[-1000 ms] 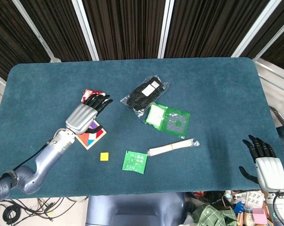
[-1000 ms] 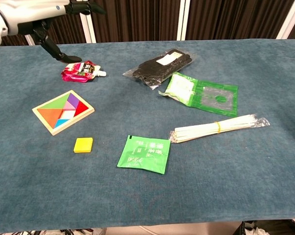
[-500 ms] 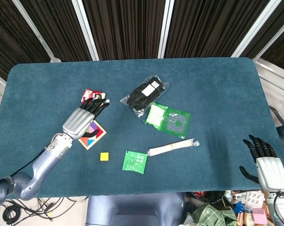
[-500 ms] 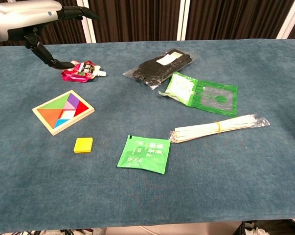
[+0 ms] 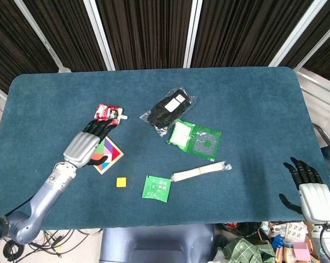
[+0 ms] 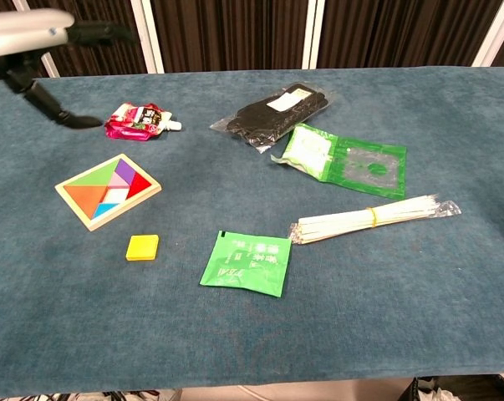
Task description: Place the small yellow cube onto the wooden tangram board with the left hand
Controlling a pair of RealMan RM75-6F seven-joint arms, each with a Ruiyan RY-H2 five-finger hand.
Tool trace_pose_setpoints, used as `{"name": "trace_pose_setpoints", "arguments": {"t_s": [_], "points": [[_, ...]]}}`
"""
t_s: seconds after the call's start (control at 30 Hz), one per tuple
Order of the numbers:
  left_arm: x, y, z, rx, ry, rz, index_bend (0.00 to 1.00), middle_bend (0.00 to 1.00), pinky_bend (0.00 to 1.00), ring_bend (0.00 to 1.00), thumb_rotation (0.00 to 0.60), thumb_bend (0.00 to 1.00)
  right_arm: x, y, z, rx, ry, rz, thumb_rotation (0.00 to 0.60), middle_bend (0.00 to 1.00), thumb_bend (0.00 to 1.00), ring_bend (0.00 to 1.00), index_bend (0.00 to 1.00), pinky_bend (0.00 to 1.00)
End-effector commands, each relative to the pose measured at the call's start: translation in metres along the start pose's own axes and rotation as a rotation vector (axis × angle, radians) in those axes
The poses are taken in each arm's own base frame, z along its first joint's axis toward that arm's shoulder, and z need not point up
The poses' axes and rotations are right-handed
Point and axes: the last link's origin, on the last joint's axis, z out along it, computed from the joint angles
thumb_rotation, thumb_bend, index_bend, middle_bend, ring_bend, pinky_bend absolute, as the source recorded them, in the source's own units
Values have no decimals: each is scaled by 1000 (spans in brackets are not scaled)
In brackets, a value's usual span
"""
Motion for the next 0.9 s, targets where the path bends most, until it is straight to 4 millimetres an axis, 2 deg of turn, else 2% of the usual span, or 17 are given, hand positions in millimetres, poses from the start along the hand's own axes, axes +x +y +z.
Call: {"name": "trace_pose_setpoints", "arguments": {"t_s": [0.03, 0.23, 0.37, 0.6, 0.9], "points": [[-14, -3, -34, 148, -62, -51, 169, 0, 0, 0, 600, 279, 0, 1, 0, -4, -4, 3, 600, 46, 170, 72, 147, 129], [-28, 9, -65, 197, -224, -71, 207, 0, 0, 0, 600, 279, 0, 0, -1, -2, -4, 2, 600, 46, 170, 72, 147, 129], [-35, 16, -70, 214, -266, -61, 227, 0, 0, 0, 600, 279, -1, -1, -1, 2, -7, 3, 600, 46, 169, 72, 147, 129], [-52, 20, -60, 263, -317, -81, 229, 0, 0, 0, 600, 277, 0, -1, -1, 0, -8, 4, 600, 46, 167, 72, 147, 129], [-74, 25, -31, 256, -393, -75, 261, 0, 0, 0, 600, 240, 0, 1, -1, -5, -5, 4, 600, 46, 167, 73, 147, 129]]}}
